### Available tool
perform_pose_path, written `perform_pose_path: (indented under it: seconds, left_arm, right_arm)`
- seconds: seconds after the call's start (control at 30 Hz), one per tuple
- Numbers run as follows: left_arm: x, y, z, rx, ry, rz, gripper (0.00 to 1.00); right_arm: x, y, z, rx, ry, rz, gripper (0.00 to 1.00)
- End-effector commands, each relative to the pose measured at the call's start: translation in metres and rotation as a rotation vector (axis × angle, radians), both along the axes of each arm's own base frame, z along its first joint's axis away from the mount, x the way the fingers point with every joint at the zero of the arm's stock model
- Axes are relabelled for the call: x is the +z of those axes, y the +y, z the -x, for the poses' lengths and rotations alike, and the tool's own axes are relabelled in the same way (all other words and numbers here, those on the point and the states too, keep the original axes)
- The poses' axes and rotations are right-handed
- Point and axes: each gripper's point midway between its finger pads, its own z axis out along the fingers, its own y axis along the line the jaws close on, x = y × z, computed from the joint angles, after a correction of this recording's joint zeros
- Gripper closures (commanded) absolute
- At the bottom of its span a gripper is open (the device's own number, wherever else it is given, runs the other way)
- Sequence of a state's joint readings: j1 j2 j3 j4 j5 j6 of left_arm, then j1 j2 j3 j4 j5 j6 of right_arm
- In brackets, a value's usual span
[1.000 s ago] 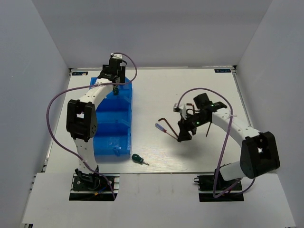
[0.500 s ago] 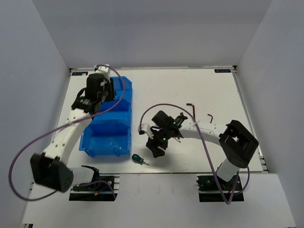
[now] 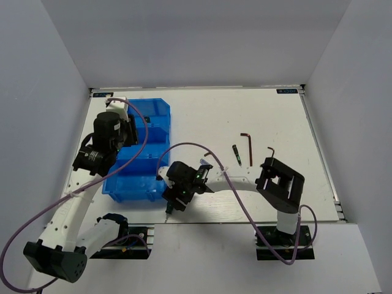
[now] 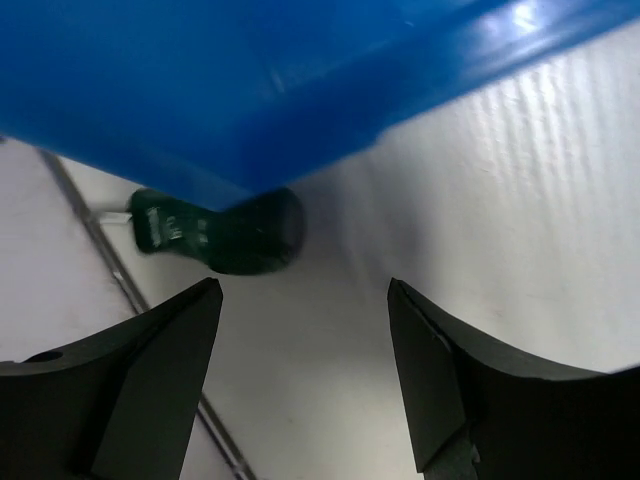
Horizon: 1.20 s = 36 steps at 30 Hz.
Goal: Sort the tools into containers
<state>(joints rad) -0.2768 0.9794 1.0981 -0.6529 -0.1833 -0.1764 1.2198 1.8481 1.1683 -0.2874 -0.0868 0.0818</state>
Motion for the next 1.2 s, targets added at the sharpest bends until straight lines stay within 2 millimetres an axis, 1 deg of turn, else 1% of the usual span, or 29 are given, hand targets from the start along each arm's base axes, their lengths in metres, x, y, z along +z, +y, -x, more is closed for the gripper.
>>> perform_pose_path:
  seconds: [0.0, 0.07, 0.1, 0.13, 0.17, 0.2, 0.23, 0.27, 0.3, 0.33, 0.37, 0.4, 0.43, 0.47, 0.5, 0.53, 0.57, 0.6, 0.67, 0.7, 0.73, 0.77, 0.8, 0.93, 1.03, 1.07, 1.1, 1.13, 1.17]
  left_arm:
    - [-0.004, 0.007, 0.014, 0.016, 0.015, -0.001, 0.46]
    - [0.001, 0.008, 0.019, 0.016, 0.002, 0.003, 0.46]
    - [0.001, 0.008, 0.019, 0.016, 0.002, 0.003, 0.46]
    - [-0.003, 0.008, 0.019, 0.016, 0.011, 0.0, 0.46]
    - [-0.003, 0.008, 0.019, 0.016, 0.011, 0.0, 0.46]
    - [-0.001, 0.009, 0.021, 0.016, 0.002, 0.003, 0.46]
    - [-0.001, 0.009, 0.021, 0.016, 0.002, 0.003, 0.46]
    - [-0.002, 0.009, 0.022, 0.016, 0.011, 0.0, 0.46]
    - [-0.002, 0.009, 0.022, 0.016, 0.011, 0.0, 0.46]
    - [0.001, 0.01, 0.024, 0.016, -0.001, 0.004, 0.46]
    - [0.001, 0.008, 0.024, 0.008, 0.0, 0.008, 0.46]
    - [0.003, 0.008, 0.026, 0.013, -0.008, 0.02, 0.46]
    - [0.006, 0.009, 0.027, 0.013, -0.018, 0.023, 0.46]
    - [0.006, 0.008, 0.027, 0.018, -0.018, 0.032, 0.46]
    - [0.004, 0.009, 0.029, 0.018, -0.018, 0.032, 0.46]
    - [0.004, 0.009, 0.029, 0.018, -0.018, 0.032, 0.46]
    - [0.004, 0.008, 0.033, 0.01, -0.015, 0.036, 0.46]
    - [0.002, 0.008, 0.035, 0.015, -0.001, 0.042, 0.46]
    - [0.002, 0.009, 0.038, 0.015, -0.001, 0.042, 0.46]
    - [0.0, 0.009, 0.04, 0.015, -0.001, 0.042, 0.46]
    - [0.003, 0.01, 0.041, 0.015, -0.011, 0.045, 0.46]
    - [0.001, 0.012, 0.043, 0.023, -0.002, 0.038, 0.46]
    - [0.003, 0.012, 0.044, 0.023, -0.011, 0.04, 0.46]
    - [0.003, 0.013, 0.047, 0.027, -0.009, 0.048, 0.46]
    - [0.003, 0.013, 0.05, 0.027, -0.009, 0.048, 0.46]
    - [0.003, 0.013, 0.05, 0.027, -0.009, 0.048, 0.46]
    - [0.003, 0.013, 0.05, 0.027, -0.009, 0.048, 0.46]
    - [0.0, 0.014, 0.05, 0.027, 0.0, 0.045, 0.46]
    - [-0.001, 0.014, 0.05, 0.027, 0.0, 0.045, 0.46]
  right_arm:
    - [0.015, 0.021, 0.006, -0.034, -0.002, -0.043, 0.26]
    - [0.017, 0.02, 0.005, -0.041, -0.019, -0.039, 0.26]
    - [0.021, 0.019, 0.002, -0.056, -0.028, -0.042, 0.28]
    - [0.022, 0.015, -0.008, -0.093, -0.074, -0.028, 0.28]
    - [0.021, 0.009, -0.012, -0.111, -0.085, -0.012, 0.3]
    - [0.03, 0.007, -0.016, -0.128, -0.101, -0.025, 0.32]
    - [0.033, 0.003, -0.016, -0.128, -0.087, -0.029, 0.32]
    - [0.04, 0.0, -0.012, -0.12, -0.076, -0.041, 0.32]
    - [0.047, -0.001, -0.002, -0.088, -0.023, -0.068, 0.32]
    - [0.049, -0.004, 0.003, -0.079, 0.004, -0.082, 0.32]
    - [0.056, -0.002, 0.023, 0.004, 0.08, -0.134, 0.32]
    - [0.069, 0.008, 0.027, 0.061, 0.059, -0.216, 0.3]
    - [0.066, 0.002, 0.032, 0.138, 0.025, -0.238, 0.28]
    - [0.054, -0.005, 0.042, 0.237, 0.021, -0.25, 0.27]
    - [0.065, 0.011, 0.04, 0.292, -0.032, -0.353, 0.25]
    - [0.053, 0.004, 0.04, 0.359, -0.069, -0.346, 0.19]
    - [0.05, 0.006, 0.04, 0.429, -0.111, -0.366, 0.17]
    - [0.05, 0.007, 0.039, 0.458, -0.131, -0.371, 0.15]
    - [0.039, 0.004, 0.039, 0.563, -0.172, -0.359, 0.12]
    - [0.039, 0.006, 0.039, 0.59, -0.19, -0.37, 0.12]
    - [0.032, 0.004, 0.039, 0.636, -0.22, -0.37, 0.11]
    - [0.028, 0.008, 0.037, 0.662, -0.262, -0.382, 0.11]
    - [0.029, 0.015, 0.023, 0.651, -0.334, -0.375, 0.11]
    - [0.03, 0.032, -0.008, 0.597, -0.466, -0.351, 0.11]
    - [0.03, 0.038, -0.017, 0.63, -0.516, -0.357, 0.11]
    - [0.027, 0.04, -0.017, 0.634, -0.512, -0.357, 0.11]
    - [0.032, 0.046, -0.019, 0.635, -0.518, -0.371, 0.11]
    - [0.027, 0.046, -0.019, 0.635, -0.505, -0.364, 0.11]
    - [0.027, 0.048, -0.02, 0.635, -0.503, -0.368, 0.11]
